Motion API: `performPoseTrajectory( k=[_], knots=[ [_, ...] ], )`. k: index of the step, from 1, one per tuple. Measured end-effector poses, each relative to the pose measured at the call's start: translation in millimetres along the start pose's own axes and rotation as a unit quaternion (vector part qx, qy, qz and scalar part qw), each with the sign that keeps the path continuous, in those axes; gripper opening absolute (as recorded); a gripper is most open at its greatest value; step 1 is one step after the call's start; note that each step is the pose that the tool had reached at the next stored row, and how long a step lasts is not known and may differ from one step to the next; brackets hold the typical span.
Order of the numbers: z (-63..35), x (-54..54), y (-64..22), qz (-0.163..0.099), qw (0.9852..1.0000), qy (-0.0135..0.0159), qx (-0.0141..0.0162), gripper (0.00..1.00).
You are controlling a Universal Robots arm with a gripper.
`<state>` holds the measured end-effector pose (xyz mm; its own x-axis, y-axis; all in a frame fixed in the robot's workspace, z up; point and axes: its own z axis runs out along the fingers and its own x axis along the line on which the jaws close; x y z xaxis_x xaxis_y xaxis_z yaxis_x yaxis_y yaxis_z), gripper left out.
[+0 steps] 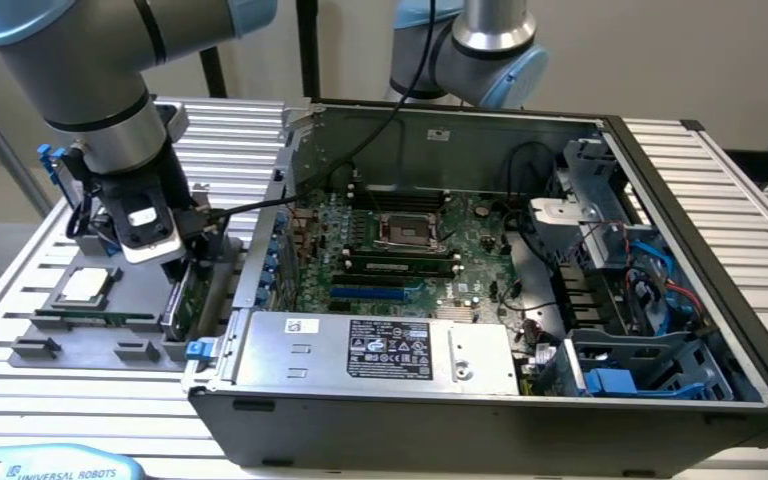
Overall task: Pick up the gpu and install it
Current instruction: 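Pick up the gpu and move the gpu toward the slot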
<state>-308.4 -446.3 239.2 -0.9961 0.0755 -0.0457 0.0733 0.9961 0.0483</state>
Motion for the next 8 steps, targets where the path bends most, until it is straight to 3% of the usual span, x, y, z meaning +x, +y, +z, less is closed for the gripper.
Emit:
performPoseTrajectory(
  k=[2, 3, 8],
  knots=[
    [0.4, 0.0, 0.1, 0.000, 1.0000, -0.0004, -0.0001, 0.42],
    [0.6, 0.1, 0.2, 0.000, 1.0000, -0.0006, 0.0000, 0.35],
    [1.1, 0.2, 0.4, 0.000, 1.0000, -0.0009, 0.0000, 0.33]
  ],
)
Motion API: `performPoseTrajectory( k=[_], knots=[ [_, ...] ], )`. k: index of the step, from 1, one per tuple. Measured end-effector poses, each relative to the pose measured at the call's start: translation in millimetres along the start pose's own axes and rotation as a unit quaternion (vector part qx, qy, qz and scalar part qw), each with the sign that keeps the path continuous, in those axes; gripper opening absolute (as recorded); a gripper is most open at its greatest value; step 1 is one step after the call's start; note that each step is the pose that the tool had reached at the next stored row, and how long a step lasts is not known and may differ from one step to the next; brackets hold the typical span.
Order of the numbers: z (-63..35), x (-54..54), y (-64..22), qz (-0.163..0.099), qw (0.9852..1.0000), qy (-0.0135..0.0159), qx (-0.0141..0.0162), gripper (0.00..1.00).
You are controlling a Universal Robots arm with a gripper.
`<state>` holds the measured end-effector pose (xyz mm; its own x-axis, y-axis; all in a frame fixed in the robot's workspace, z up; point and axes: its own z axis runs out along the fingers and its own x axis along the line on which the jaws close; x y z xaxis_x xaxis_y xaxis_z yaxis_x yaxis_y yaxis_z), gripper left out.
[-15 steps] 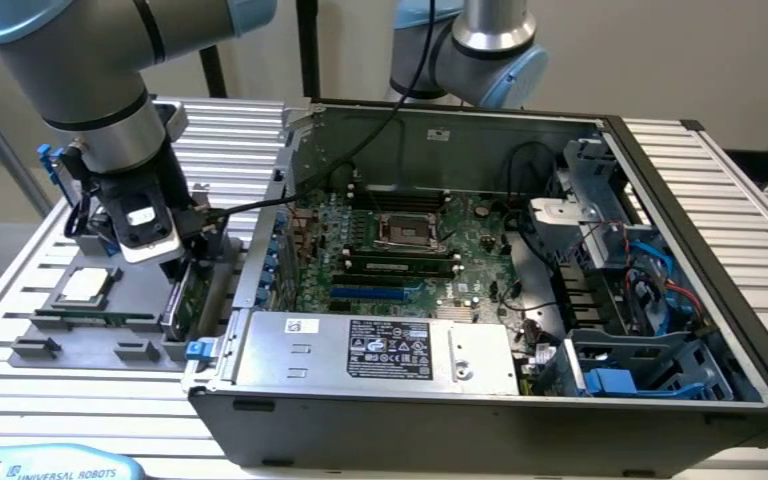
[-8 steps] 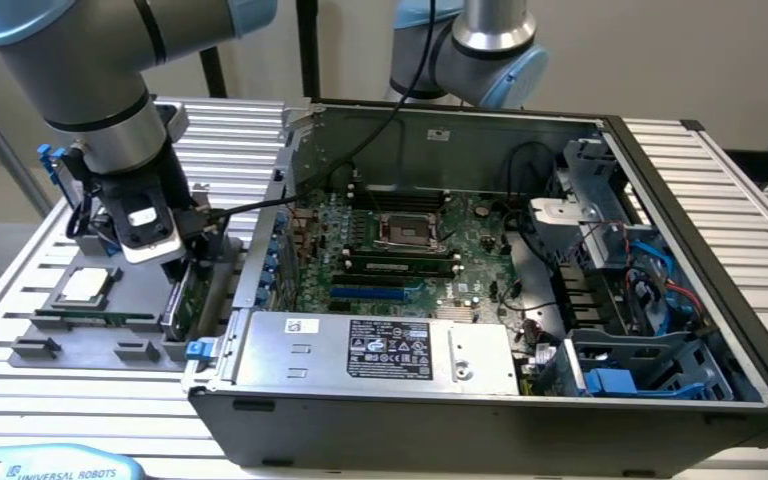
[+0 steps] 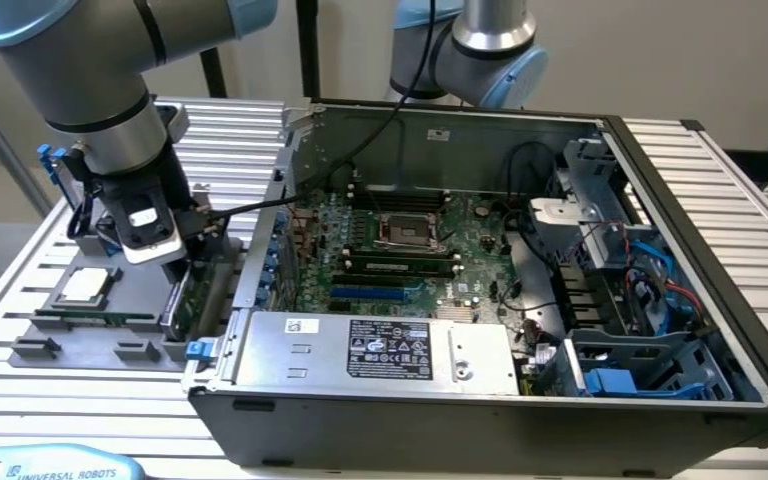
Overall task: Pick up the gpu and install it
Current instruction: 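Pick up the gpu and move the gpu toward the slot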
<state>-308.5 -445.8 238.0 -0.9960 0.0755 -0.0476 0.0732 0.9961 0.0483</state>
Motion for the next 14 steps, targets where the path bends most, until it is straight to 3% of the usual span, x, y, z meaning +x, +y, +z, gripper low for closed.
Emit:
performPoseTrajectory(
  k=[1, 9, 14],
  knots=[
    [0.0, -0.1, 0.0, 0.000, 1.0000, -0.0001, -0.0001, 0.27],
    [0.1, 0.0, 0.0, -0.001, 1.0000, -0.0001, -0.0002, 0.27],
    [0.2, 0.0, 0.0, -0.015, 0.9999, 0.0007, -0.0009, 0.27]
  ],
)
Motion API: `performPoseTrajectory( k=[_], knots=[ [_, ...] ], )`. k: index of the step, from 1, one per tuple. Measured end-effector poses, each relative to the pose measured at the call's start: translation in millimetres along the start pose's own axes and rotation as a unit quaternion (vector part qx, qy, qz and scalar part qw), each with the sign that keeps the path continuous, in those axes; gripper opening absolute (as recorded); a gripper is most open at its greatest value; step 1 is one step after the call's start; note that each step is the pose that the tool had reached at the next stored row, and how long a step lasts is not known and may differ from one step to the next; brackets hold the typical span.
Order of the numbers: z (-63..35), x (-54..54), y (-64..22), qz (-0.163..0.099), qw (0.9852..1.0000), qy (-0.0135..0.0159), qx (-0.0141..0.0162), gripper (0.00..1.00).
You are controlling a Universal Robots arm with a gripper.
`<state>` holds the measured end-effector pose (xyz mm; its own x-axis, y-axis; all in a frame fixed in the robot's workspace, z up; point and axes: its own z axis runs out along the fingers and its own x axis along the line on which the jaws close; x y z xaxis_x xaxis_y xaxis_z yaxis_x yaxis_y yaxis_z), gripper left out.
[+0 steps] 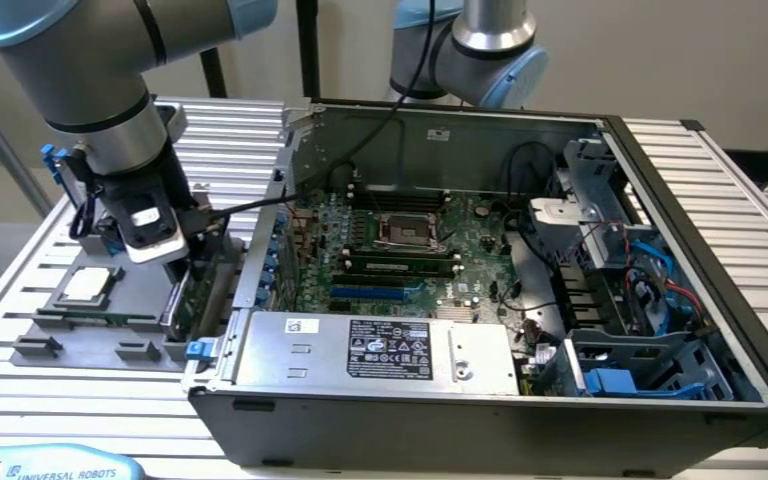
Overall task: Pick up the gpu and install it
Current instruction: 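Pick up the gpu and move the gpu toward the slot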
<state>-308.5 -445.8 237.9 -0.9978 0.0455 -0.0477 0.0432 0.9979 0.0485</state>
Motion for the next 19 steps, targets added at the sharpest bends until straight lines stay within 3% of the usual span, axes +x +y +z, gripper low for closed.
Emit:
performPoseTrajectory(
  k=[11, 19],
  knots=[
    [0.0, 0.0, 0.0, -0.037, 0.9993, 0.0025, -0.0017, 0.27],
    [0.0, 0.0, 0.0, -0.040, 0.9992, 0.0027, -0.0018, 0.27]
  ],
)
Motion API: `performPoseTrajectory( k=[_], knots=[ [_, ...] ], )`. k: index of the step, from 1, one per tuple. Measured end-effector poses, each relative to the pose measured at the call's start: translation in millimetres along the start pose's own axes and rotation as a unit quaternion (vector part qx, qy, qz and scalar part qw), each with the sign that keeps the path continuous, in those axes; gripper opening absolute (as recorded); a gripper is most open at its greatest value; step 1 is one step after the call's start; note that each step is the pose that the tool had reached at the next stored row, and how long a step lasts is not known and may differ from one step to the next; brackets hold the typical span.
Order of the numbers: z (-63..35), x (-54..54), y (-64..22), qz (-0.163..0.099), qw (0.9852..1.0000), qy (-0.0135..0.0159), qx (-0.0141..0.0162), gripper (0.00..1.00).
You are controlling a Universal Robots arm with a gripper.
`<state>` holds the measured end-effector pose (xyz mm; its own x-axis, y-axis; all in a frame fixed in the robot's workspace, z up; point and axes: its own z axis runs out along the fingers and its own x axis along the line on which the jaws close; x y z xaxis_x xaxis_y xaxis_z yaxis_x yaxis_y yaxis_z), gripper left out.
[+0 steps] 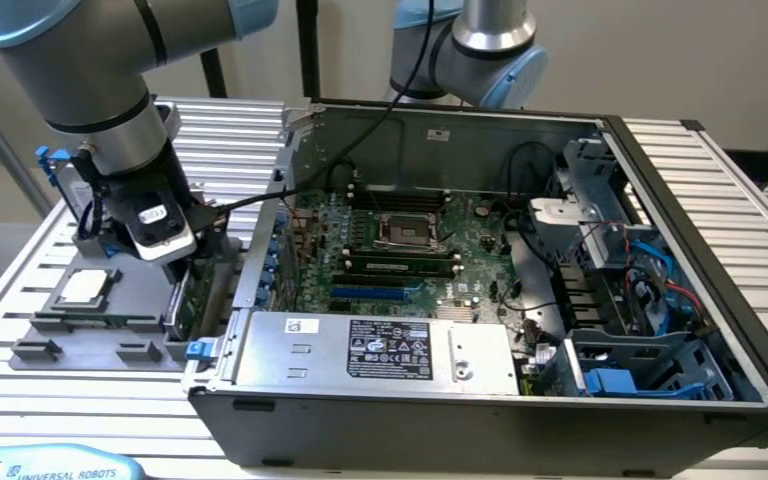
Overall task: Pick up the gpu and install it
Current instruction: 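Pick up the gpu and move the gpu toward the slot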
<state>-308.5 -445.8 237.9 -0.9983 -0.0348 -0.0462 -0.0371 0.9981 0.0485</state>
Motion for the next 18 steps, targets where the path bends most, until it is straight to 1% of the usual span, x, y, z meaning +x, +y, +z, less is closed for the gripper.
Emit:
performPoseTrajectory(
  k=[5, 9, 14, 18],
  knots=[
    [-0.2, -0.1, 0.1, 0.000, 1.0000, -0.0002, -0.0001, 0.27],
    [-3.7, -0.4, 0.2, 0.000, 1.0000, 0.0003, -0.0001, 0.27],
    [-10.4, -0.8, 0.5, 0.000, 1.0000, 0.0009, 0.0000, 0.27],
    [-18.9, -1.3, 0.9, 0.000, 1.0000, 0.0014, 0.0000, 0.27]
  ],
)
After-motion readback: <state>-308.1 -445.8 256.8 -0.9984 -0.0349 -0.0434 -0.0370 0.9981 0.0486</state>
